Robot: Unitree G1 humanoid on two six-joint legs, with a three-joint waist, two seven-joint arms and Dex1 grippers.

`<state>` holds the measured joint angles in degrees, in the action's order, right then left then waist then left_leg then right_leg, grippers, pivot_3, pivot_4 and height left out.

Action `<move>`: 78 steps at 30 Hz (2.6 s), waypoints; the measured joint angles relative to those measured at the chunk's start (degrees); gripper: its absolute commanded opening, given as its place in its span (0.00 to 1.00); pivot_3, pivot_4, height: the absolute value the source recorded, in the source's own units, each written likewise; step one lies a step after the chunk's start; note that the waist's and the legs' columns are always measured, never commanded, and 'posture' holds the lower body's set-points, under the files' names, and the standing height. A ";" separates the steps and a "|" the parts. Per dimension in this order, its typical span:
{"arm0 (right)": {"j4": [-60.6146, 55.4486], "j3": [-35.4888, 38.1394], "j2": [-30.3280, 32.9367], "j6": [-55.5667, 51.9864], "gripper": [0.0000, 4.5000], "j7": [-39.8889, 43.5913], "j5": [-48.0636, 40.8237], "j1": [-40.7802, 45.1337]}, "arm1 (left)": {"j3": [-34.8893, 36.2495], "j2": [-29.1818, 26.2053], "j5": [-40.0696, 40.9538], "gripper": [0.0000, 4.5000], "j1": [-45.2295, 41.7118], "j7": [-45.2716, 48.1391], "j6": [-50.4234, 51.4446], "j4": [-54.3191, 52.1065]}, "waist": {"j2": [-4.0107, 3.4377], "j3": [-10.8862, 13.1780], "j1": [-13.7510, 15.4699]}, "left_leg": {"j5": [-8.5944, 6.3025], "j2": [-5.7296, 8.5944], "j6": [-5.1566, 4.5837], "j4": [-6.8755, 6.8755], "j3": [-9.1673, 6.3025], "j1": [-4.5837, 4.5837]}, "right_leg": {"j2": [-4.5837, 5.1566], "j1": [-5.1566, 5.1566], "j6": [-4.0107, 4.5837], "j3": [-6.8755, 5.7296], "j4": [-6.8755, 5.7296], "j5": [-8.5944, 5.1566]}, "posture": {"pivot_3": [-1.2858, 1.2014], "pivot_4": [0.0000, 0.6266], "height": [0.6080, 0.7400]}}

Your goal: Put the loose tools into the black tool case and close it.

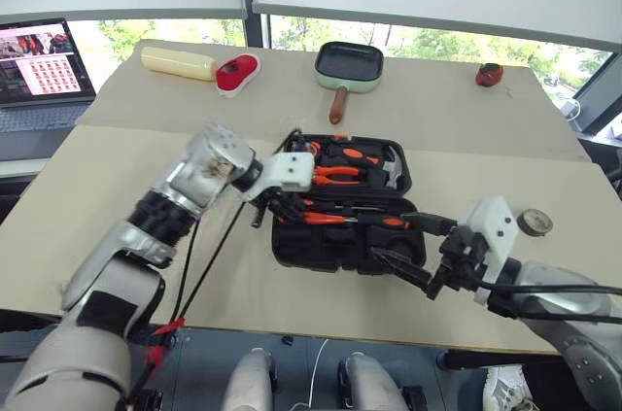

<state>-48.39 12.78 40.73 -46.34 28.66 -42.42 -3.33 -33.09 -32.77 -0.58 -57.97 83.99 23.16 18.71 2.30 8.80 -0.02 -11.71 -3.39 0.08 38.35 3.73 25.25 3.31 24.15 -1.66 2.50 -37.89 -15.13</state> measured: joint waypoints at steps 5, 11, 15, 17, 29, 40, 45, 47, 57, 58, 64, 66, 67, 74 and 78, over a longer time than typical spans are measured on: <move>-0.53 0.92 -0.67 0.00 1.00 -1.43 -0.92 -1.22 | -0.79 0.06 -2.35 0.09 -0.69 1.41 3.33 0.09 | -0.01 0.00 -0.18 | 0.00 0.01 0.00 0.01 -0.04 -0.01 | -0.01 -0.02 0.00 -0.01 -0.03 0.00 | 0.52 0.24 1.00; -0.68 0.90 -1.37 0.13 1.00 -2.87 -1.02 -1.42 | -1.98 2.18 -4.78 0.09 -2.90 2.18 7.77 2.45 | 0.00 0.00 -0.17 | 0.00 0.01 0.00 0.09 -0.05 -0.01 | 0.00 -0.05 -0.01 -0.01 -0.06 -0.01 | 0.52 0.24 1.00; -0.67 -0.27 -2.06 0.36 1.00 -3.71 -0.61 -1.33 | -2.19 3.74 -5.71 0.09 -3.81 2.34 8.83 4.37 | -0.01 -0.01 -0.15 | 0.00 0.01 0.00 0.11 -0.06 -0.02 | 0.00 -0.06 -0.01 -0.01 -0.09 -0.01 | 0.52 0.24 1.00; -0.67 -0.83 -2.58 0.79 1.00 -3.96 -0.41 -1.26 | -2.48 4.29 -6.14 0.09 -4.38 2.58 9.72 4.99 | -0.02 -0.01 -0.11 | 0.00 0.01 0.00 0.18 -0.08 -0.01 | 0.00 -0.08 -0.01 -0.02 -0.12 -0.01 | 0.52 0.24 1.00; -0.68 -1.02 -3.46 2.32 1.00 -3.93 0.66 -2.99 | -1.25 3.62 -4.27 0.77 -4.39 5.48 12.25 3.62 | -0.01 -0.01 -0.16 | -0.01 0.00 -0.02 0.24 -0.09 0.03 | -0.01 -0.04 -0.01 -0.02 -0.15 -0.01 | 0.52 0.24 1.00; -0.62 -1.00 -3.22 2.36 1.00 -3.41 0.59 -3.10 | 12.95 -0.12 4.75 0.45 0.09 1.97 12.44 -0.44 | -0.04 -0.02 -0.29 | -0.01 -0.02 -0.03 0.33 -0.13 0.03 | 0.00 -0.09 -0.01 -0.07 -0.18 0.00 | 0.52 0.24 1.00; -0.53 -0.90 -2.39 2.34 1.00 -2.88 0.56 -2.34 | 15.74 4.27 6.05 0.04 7.90 -4.91 8.84 0.02 | -0.03 -0.02 -0.01 | -0.02 0.00 -0.04 0.41 -0.13 0.04 | 0.02 -0.11 -0.05 -0.05 -0.18 0.01 | 0.52 0.24 1.00; -0.52 -0.73 -1.88 2.20 1.00 -2.88 0.48 -2.17 | 16.75 6.54 7.52 0.01 10.78 -7.19 7.38 0.01 | -0.03 -0.02 0.04 | -0.02 -0.01 -0.04 0.41 -0.13 0.06 | 0.02 -0.11 -0.05 -0.06 -0.18 0.02 | 0.52 0.24 1.00; -0.51 0.30 -0.18 1.92 1.00 -2.86 -1.61 -2.25 | 18.00 9.61 7.52 0.01 14.57 -14.93 4.46 0.88 | -0.04 -0.02 -0.05 | -0.02 -0.01 -0.04 0.40 -0.13 0.04 | -0.01 -0.10 -0.05 -0.04 -0.19 0.02 | 0.52 0.24 1.00; -0.47 0.30 -0.17 1.92 1.00 -2.89 -1.62 -2.25 | 18.08 9.55 7.56 0.01 15.01 -15.06 3.94 0.71 | -0.03 -0.02 -0.05 | -0.02 -0.01 -0.04 0.40 -0.13 0.04 | -0.01 -0.11 -0.05 -0.05 -0.19 0.02 | 0.52 0.24 1.00; 0.13 0.24 -0.10 1.92 1.00 -3.11 -1.63 -2.23 | 17.86 8.04 7.56 0.01 16.69 -15.04 3.60 -1.76 | -0.05 -0.03 -0.03 | -0.02 0.00 -0.05 0.40 -0.14 0.04 | 0.00 -0.13 -0.05 -0.04 -0.18 0.02 | 0.52 0.24 1.00; 0.32 0.12 -0.11 1.92 1.00 -3.31 -1.61 -2.21 | 17.75 7.97 7.57 0.01 17.94 -15.18 2.57 -2.54 | -0.04 -0.07 -0.03 | -0.03 0.00 -0.04 0.40 -0.14 0.01 | 0.00 -0.17 -0.05 -0.05 -0.18 0.02 | 0.52 0.24 1.00; 0.41 -0.14 -0.14 1.92 1.00 -3.43 -1.61 -2.19 | 17.44 7.78 7.44 0.01 18.47 -15.31 1.26 -2.72 | -0.03 -0.09 -0.02 | -0.02 0.00 -0.04 0.41 -0.14 -0.01 | 0.00 -0.19 -0.05 -0.05 -0.18 0.02 | 0.52 0.24 1.00; 0.80 -0.74 -0.28 1.92 1.00 -3.71 -1.60 -2.10 | 17.39 7.23 7.17 0.01 19.71 -16.60 -2.98 -2.58 | -0.03 -0.26 -0.01 | -0.03 -0.01 -0.05 0.40 -0.13 -0.31 | 0.00 -0.50 -0.05 -0.06 -0.16 0.02 | 0.52 0.24 1.00; 1.36 -0.81 -0.28 1.92 1.00 -3.60 -1.60 -1.43 | 18.64 7.27 7.65 0.01 19.72 -17.31 -3.41 -1.86 | -0.02 -0.25 -0.02 | -0.04 -0.02 -0.06 0.39 -0.13 -0.53 | 0.00 -0.74 -0.05 -0.07 -0.11 0.01 | 0.52 0.24 1.00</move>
<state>-47.04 11.97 40.45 -44.41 25.06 -44.03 -4.76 -14.45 -25.50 7.06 -38.26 66.67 19.74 16.85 2.28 8.55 -0.04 -11.75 -3.41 0.02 38.73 3.60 24.72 3.31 23.41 -1.71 2.43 -37.99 -15.12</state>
